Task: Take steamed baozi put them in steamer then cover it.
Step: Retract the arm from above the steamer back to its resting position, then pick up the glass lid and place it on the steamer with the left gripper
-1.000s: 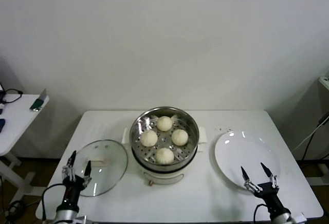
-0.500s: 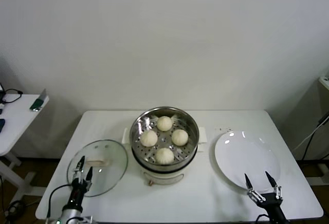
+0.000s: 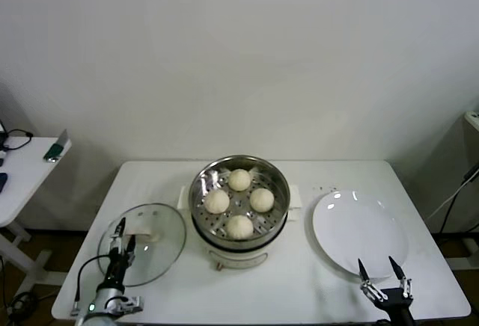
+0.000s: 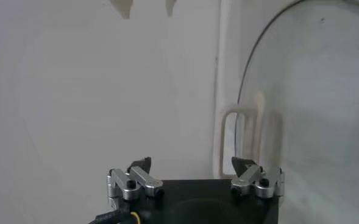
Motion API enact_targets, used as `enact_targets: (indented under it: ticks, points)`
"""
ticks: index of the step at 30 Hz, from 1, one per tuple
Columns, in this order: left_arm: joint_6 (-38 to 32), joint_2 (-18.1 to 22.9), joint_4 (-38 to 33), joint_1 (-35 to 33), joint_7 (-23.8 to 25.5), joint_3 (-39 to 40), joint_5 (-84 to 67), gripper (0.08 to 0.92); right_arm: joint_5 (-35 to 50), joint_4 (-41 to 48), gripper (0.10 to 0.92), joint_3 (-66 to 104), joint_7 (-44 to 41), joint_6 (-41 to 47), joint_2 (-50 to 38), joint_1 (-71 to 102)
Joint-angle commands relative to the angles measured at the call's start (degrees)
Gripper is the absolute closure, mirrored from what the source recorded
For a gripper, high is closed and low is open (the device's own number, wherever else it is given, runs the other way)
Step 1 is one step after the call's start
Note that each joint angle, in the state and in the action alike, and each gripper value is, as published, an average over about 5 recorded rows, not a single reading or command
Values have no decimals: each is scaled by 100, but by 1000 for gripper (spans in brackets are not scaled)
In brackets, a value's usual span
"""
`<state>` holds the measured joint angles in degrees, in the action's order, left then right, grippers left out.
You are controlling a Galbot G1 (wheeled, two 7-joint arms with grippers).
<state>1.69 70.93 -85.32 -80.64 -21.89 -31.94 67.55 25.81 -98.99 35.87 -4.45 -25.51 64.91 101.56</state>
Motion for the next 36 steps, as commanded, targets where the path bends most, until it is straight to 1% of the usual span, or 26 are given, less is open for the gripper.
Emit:
enact_targets:
  ticks: [1,3,6,17,21,25,28,30,33,36]
  points:
    - [155,22,238,298,63,70,-24,185,-78,31,203,-16,9,-69,106,30]
    - [148,45,270,304,62,76,-18,209,-105,41,203,-25,6,-76,134,27]
    - [149,76,342,328,49,77,-4,285,-136,39,203,-39,3,-82,171,23]
    - [91,102,498,371,-26,61,15,606,-153,17,203,-21,30,-96,202,14]
    - [28,117,421,367,-97,52,-15,718,-176,14,203,-15,42,-91,209,0]
    - [12,94,128,312,-102,35,-133,825,-192,9,203,-11,48,-87,213,-5]
    - [80,3,-296,210,-19,11,-316,852,-209,8,203,-4,54,-86,214,-4]
    - [178,-110,-650,124,101,-11,-541,852,-218,2,203,8,59,-81,212,-1]
    - [406,-333,-1237,-4,371,-79,-922,852,-243,-15,203,36,76,-65,206,4]
    - [784,-605,-1861,-116,762,-168,-1357,852,-300,-17,203,64,109,-42,198,4]
